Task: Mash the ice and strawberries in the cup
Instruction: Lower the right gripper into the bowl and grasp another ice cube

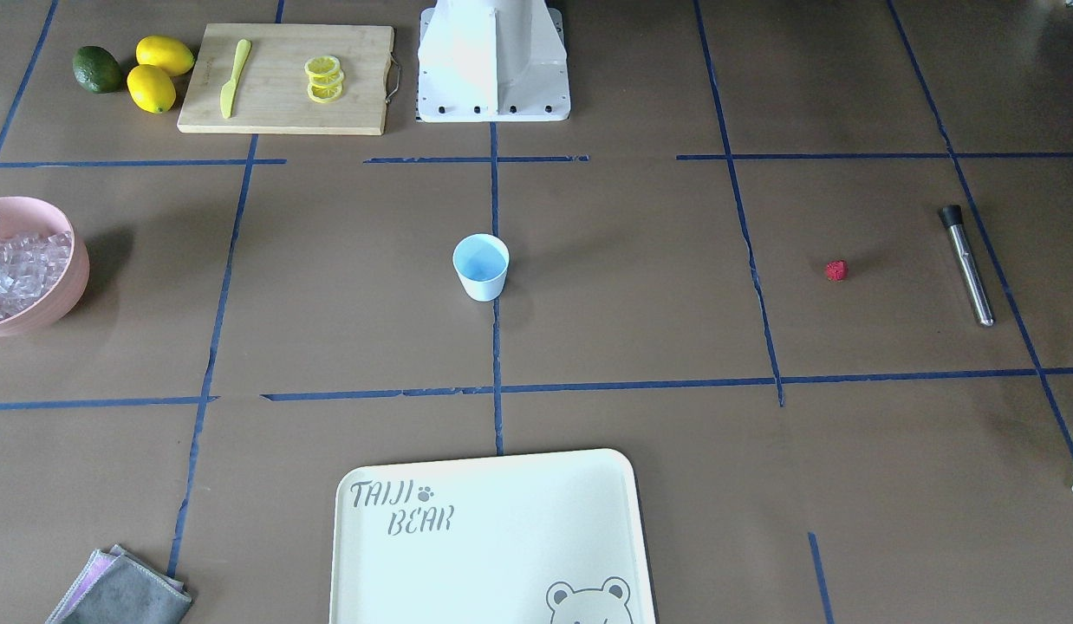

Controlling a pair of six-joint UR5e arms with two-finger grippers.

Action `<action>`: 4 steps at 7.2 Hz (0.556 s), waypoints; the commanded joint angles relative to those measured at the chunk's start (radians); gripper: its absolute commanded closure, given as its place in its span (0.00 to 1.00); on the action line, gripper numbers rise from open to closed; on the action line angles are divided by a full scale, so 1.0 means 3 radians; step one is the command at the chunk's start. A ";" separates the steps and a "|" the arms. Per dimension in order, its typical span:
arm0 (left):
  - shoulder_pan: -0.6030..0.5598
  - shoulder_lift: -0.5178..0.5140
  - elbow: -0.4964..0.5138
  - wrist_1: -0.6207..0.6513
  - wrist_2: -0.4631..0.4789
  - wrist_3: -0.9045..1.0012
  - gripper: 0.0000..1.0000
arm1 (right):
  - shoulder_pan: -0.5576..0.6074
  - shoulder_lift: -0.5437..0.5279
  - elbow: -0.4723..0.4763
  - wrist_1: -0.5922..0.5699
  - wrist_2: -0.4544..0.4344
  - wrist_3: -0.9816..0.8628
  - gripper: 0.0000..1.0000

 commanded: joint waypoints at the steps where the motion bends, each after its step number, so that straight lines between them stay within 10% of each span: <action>1: 0.0000 0.0002 0.0000 0.0000 0.0000 0.0000 0.00 | -0.0089 0.0003 -0.0024 -0.0006 -0.0009 -0.0004 0.26; 4: 0.0000 0.0002 -0.0005 0.0000 -0.0005 0.0000 0.00 | -0.0110 0.0110 -0.0197 0.0010 -0.0020 -0.0004 0.31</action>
